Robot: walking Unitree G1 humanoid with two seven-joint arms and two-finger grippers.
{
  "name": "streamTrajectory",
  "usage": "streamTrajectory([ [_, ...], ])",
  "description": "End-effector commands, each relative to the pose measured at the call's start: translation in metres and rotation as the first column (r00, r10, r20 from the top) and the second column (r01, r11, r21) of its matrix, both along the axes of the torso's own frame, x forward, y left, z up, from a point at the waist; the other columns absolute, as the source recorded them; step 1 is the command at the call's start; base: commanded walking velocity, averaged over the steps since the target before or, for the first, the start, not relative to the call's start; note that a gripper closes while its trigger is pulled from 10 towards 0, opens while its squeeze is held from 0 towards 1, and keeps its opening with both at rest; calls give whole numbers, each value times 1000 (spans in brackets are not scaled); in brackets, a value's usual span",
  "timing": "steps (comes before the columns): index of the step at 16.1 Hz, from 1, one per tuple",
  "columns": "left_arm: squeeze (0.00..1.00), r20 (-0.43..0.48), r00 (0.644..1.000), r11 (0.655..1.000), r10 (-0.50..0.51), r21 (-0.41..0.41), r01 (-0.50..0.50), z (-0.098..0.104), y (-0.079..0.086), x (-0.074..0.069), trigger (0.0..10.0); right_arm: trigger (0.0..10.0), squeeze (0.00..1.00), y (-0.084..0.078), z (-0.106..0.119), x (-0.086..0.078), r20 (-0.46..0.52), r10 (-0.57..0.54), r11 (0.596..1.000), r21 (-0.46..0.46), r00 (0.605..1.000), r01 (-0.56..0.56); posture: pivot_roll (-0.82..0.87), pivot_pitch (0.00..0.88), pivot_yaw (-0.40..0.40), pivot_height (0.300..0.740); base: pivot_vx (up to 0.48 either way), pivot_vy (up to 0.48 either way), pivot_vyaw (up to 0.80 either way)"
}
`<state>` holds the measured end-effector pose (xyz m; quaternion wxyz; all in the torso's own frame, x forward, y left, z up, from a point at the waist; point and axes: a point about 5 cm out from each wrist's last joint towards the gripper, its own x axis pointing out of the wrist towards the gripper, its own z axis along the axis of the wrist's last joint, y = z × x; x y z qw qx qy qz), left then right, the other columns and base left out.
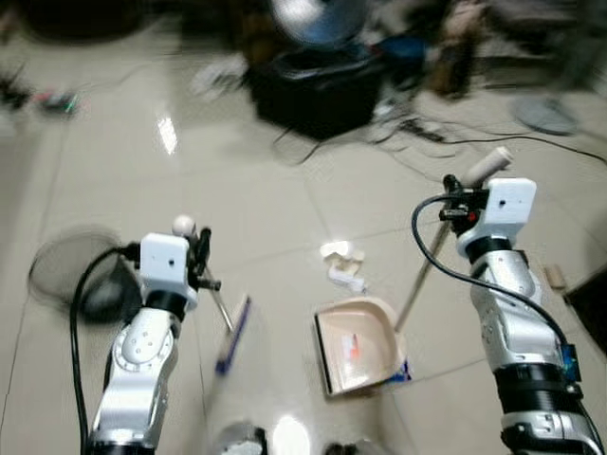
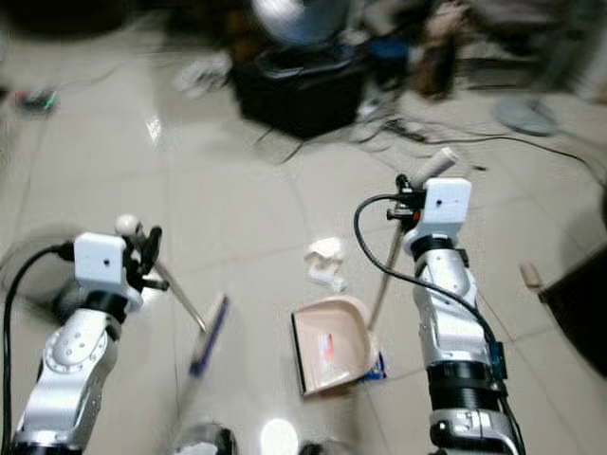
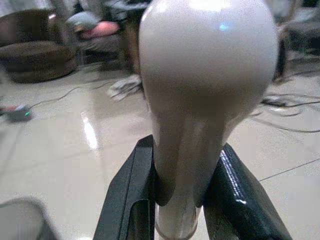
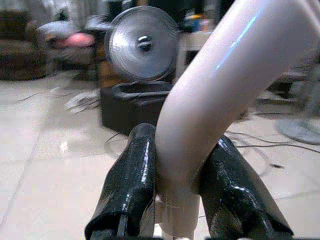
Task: Sweep floor
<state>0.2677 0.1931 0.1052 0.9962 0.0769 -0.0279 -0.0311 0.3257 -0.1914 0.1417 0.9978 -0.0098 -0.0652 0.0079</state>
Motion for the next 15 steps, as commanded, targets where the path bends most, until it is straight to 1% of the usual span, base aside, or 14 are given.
streamTrajectory([
  [1, 0, 22, 1000, 1000, -1, 11, 1, 4, 0, 2, 10000, 10000, 0, -2, 6, -1, 37, -5, 1000, 2, 999, 5, 20, 126, -3, 740, 0, -394, 800],
  [6, 0, 24, 1000, 1000, -6, 15, 6, 4, -2, 5, 10000, 10000, 0, -5, 4, -3, 39, -22, 1000, -9, 999, 22, 12, 124, 2, 740, 0, -390, 800],
  [8, 0, 25, 1000, 1000, -10, 15, 10, 4, -2, 7, 10000, 10000, 0, -6, 1, -6, 47, -36, 999, 20, 998, 35, 9, 121, 7, 740, 0, -392, 0],
  [10, 0, 27, 1000, 1000, -12, 15, 12, 5, -2, 9, 10000, 10000, 0, -5, -2, -8, 42, -31, 999, 23, 999, 30, 6, 119, 10, 740, 0, -390, 0],
  [15, 0, 40, 999, 999, -29, 20, 28, 9, -4, 18, 10000, 10000, 0, -6, -6, -9, 31, -43, 997, 61, 999, 41, -4, 121, 20, 740, 0, -391, 0],
])
